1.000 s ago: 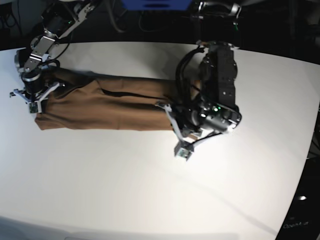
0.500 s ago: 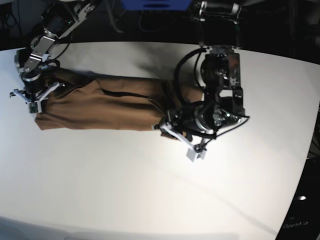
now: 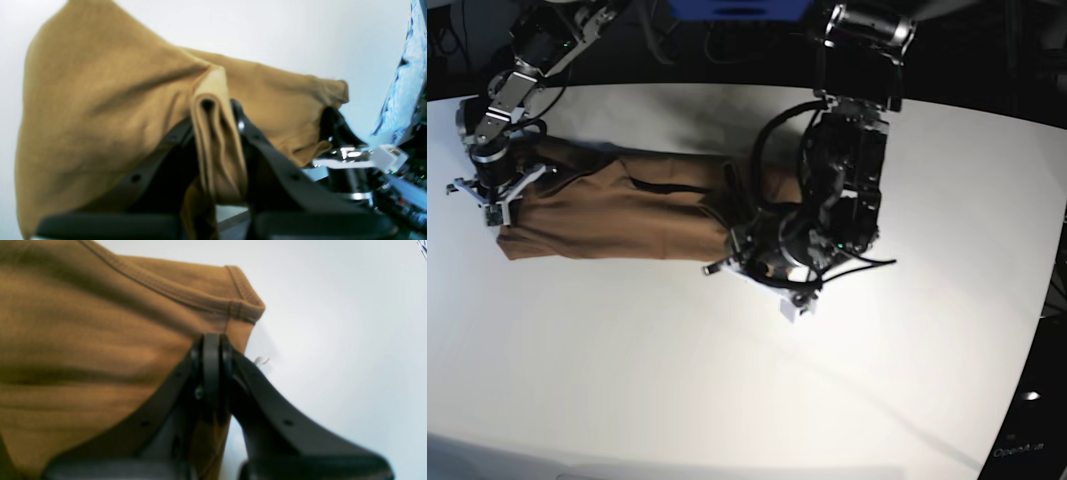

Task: Fold the T-shirt properly
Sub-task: 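Lower the folded end onto the strip near the right gripper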

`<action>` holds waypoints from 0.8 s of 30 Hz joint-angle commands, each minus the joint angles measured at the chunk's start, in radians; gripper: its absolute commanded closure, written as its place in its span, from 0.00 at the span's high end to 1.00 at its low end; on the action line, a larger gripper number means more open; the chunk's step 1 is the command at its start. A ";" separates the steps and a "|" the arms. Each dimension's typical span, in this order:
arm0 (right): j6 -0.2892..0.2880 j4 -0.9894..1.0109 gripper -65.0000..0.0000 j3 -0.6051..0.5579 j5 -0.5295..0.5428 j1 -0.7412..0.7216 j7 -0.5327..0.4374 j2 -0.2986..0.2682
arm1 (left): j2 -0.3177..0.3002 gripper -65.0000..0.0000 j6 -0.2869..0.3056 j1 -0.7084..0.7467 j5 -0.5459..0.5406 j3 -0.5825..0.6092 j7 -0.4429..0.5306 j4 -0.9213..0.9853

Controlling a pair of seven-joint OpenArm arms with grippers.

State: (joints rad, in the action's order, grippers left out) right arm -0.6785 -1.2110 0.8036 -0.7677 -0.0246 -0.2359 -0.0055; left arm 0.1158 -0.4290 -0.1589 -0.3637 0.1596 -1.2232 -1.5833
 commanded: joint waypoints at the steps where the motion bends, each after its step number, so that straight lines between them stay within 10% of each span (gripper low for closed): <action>1: -0.020 0.004 0.00 0.001 -0.062 0.013 0.092 -0.003 | 0.003 0.03 -0.024 -0.032 -0.011 0.019 0.007 -0.013; 13: -0.020 0.004 0.00 0.001 -0.062 0.013 0.091 -0.003 | -0.037 0.03 -0.247 -0.058 -0.010 0.234 0.015 -0.010; 24: -0.020 0.004 0.00 0.001 -0.062 0.012 0.091 -0.003 | -0.074 0.03 -0.267 -0.141 -0.010 0.360 -0.027 0.126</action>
State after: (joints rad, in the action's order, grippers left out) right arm -0.6765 -1.2110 0.8032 -0.7677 -0.0246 -0.2363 -0.0055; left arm 0.0311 -0.6964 -0.2684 -0.3676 0.5220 -1.2530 -1.4380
